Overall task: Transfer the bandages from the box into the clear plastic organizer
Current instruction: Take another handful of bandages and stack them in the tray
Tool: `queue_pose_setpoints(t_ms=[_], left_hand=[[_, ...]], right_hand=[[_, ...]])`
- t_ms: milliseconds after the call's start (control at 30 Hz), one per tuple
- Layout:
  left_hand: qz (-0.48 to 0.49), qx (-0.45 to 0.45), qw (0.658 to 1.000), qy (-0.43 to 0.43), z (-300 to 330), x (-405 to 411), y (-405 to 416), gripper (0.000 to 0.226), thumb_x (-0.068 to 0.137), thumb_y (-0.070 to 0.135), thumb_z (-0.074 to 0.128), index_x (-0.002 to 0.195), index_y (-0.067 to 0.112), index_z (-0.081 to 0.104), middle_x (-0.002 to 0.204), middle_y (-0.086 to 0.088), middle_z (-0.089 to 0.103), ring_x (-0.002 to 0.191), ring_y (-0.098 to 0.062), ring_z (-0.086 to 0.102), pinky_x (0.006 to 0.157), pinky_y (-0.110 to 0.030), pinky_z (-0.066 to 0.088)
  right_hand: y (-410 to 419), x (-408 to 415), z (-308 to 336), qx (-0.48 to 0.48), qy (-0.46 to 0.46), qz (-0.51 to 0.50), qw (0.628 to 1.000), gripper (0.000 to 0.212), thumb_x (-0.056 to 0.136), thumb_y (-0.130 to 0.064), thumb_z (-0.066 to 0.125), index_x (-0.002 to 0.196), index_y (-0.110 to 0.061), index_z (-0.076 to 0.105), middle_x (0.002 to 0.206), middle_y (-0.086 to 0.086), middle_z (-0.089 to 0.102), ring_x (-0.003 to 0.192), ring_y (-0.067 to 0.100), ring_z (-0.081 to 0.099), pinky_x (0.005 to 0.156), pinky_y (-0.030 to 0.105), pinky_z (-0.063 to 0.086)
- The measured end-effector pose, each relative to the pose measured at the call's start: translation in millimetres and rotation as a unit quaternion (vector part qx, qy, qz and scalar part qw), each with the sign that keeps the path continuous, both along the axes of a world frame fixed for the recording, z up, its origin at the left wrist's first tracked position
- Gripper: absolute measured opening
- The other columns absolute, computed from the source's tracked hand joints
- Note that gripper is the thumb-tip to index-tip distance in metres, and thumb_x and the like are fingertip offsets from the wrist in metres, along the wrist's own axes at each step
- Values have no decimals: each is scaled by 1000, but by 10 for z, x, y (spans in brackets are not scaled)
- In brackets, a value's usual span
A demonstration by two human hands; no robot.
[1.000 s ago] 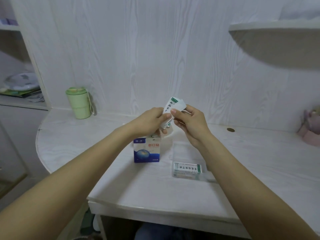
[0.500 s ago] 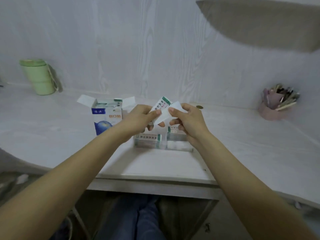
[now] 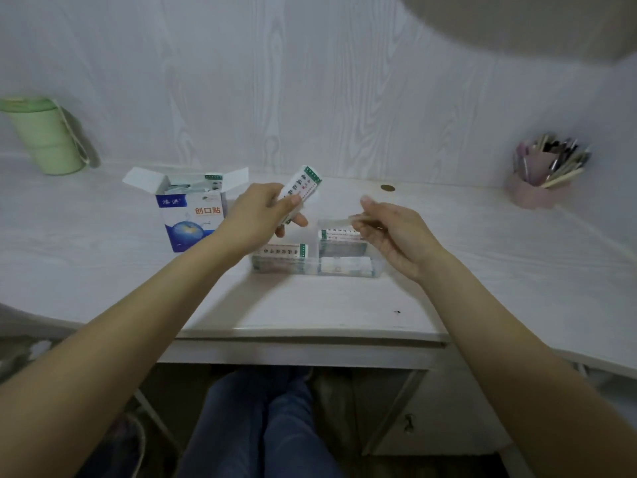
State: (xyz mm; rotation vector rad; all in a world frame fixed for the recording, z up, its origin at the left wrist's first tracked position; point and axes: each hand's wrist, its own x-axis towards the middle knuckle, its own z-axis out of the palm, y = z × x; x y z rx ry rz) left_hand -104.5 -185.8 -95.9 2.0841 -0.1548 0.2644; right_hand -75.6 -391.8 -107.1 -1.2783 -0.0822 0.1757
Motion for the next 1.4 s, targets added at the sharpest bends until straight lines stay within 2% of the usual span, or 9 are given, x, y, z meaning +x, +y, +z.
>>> queue_pose_setpoints(t_ms=[100, 167, 367, 500, 633, 900, 1233, 1300, 1400], left_hand=[[0, 5, 1000, 7, -15, 23, -32, 15, 100, 25, 44, 101, 17, 56, 88, 3, 72, 54, -11, 49, 41, -11, 35], [-4, 7, 1000, 13, -34, 33, -65, 16, 100, 26, 43, 103, 18, 56, 88, 4, 71, 55, -11, 49, 42, -13, 35], [-8, 6, 1000, 1, -36, 48, -161, 16, 100, 26, 42, 107, 19, 55, 84, 8, 69, 56, -10, 50, 42, -12, 35], [-11, 12, 1000, -7, -37, 40, -186, 17, 100, 27, 42, 107, 19, 55, 85, 7, 69, 56, -11, 51, 46, -17, 36], [-13, 14, 1000, -13, -31, 30, -146, 20, 101, 27, 40, 110, 18, 55, 86, 6, 69, 57, -11, 52, 49, -19, 35], [-10, 17, 1000, -8, -17, 9, -88, 22, 101, 29, 39, 112, 19, 54, 89, 6, 70, 57, -9, 52, 49, -17, 36], [-22, 10, 1000, -2, -44, 4, -96, 18, 100, 28, 41, 108, 19, 56, 87, 7, 71, 56, -10, 52, 49, -19, 36], [-27, 6, 1000, 3, -45, -3, -90, 18, 100, 27, 42, 108, 18, 56, 88, 7, 71, 56, -9, 53, 49, -19, 37], [-34, -16, 999, 12, -50, -17, -73, 18, 97, 26, 48, 110, 17, 58, 86, 6, 72, 55, -8, 58, 47, -20, 44]], right_hand=[[-94, 34, -41, -244, -89, -15, 966, 8, 79, 1, 72, 80, -5, 67, 78, 9, 67, 69, 13, 66, 75, 19, 56], [-121, 60, -75, -338, -106, -25, 935, 10, 76, -1, 75, 79, -8, 70, 81, 7, 68, 72, 14, 65, 75, 23, 56], [16, 50, -136, -503, -177, -29, 845, 3, 77, -8, 73, 80, -10, 73, 82, 1, 69, 71, 7, 61, 64, 12, 49], [145, 66, -159, -620, -201, -34, 757, 4, 78, -19, 73, 82, -17, 74, 85, 1, 71, 83, 18, 63, 70, 31, 51], [199, 71, -163, -675, -237, -29, 698, 4, 80, -23, 72, 80, -19, 73, 83, -2, 70, 84, 18, 59, 62, 28, 41], [220, 80, -118, -686, -221, -3, 693, 4, 80, -19, 70, 78, -17, 73, 78, -1, 68, 79, 21, 61, 60, 27, 42], [77, -16, -151, -618, -218, 55, 754, 35, 93, -30, 56, 75, -2, 65, 62, 7, 56, 54, 18, 42, 54, 30, 31], [75, 0, -145, -610, -227, 54, 757, 31, 93, -29, 56, 80, -3, 67, 67, 4, 61, 58, 19, 50, 56, 32, 38], [105, -37, -32, -492, -233, 20, 839, 14, 90, -26, 60, 99, -19, 69, 88, -4, 70, 80, 10, 64, 70, 17, 48]])
